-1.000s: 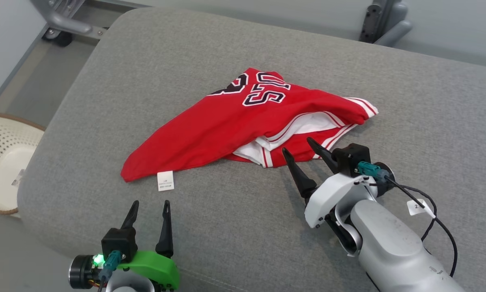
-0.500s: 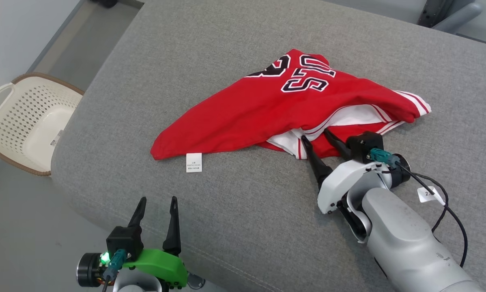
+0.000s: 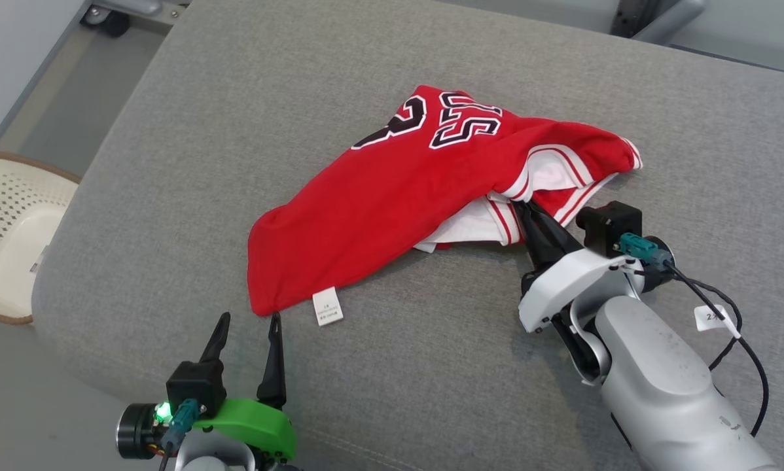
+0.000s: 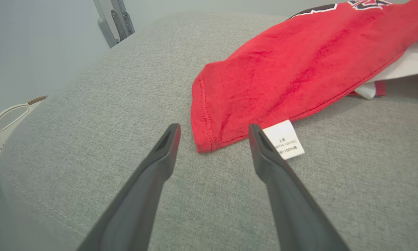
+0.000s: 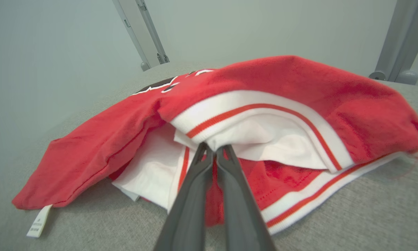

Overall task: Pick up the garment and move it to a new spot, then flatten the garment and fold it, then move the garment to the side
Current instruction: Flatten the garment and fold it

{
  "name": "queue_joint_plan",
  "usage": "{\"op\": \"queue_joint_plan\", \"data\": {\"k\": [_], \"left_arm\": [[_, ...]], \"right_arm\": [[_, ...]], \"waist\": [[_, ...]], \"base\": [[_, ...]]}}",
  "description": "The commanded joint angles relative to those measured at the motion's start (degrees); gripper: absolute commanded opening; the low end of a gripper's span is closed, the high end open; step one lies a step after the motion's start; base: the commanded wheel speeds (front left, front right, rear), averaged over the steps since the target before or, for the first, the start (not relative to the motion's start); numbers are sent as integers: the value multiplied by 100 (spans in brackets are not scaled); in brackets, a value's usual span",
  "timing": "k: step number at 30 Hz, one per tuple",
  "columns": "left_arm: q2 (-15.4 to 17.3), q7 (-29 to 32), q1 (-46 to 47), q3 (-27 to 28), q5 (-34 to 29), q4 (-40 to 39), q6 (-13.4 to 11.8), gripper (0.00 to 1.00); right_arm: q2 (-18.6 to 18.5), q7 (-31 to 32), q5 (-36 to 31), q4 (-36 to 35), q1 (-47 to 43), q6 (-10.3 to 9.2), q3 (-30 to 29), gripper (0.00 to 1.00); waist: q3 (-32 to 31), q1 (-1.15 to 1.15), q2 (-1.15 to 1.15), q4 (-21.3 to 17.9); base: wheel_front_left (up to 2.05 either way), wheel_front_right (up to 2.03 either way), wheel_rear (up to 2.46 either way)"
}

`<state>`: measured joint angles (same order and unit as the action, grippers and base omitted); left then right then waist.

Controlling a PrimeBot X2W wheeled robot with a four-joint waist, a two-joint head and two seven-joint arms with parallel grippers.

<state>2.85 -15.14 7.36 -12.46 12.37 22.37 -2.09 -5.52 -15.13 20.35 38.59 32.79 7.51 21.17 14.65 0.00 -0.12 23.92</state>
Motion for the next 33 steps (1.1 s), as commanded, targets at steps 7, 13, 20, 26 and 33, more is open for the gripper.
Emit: {"op": "queue_joint_plan", "data": {"k": [7,13,20,26,33], "left_arm": [[12,1,-94,157,-145,85,114,100],[12,1,-232,216,-122,174,146,100],[13,2,-404,260,-100,304,152,100],[13,1,-498,396,-198,359,209,100],[13,2,-406,334,-261,356,276,100]], "right_arm": [[-240,-3,-108,-496,-239,-5,-103,0],[-504,-1,-375,-640,-567,-5,-136,0],[-711,-3,-353,-361,-1324,-5,-327,100],[-557,-6,-376,-564,-1962,-5,-769,100],[-318,-7,-328,-782,-1864,-5,-642,100]], "waist": [[-541,0,12,-998],[-831,0,12,-1486],[-975,0,12,-1789],[-1049,0,12,-1905],[-995,0,12,-1759]], "base": [[0,0,0],[0,0,0],[0,0,0],[0,0,0],[0,0,0]]}}
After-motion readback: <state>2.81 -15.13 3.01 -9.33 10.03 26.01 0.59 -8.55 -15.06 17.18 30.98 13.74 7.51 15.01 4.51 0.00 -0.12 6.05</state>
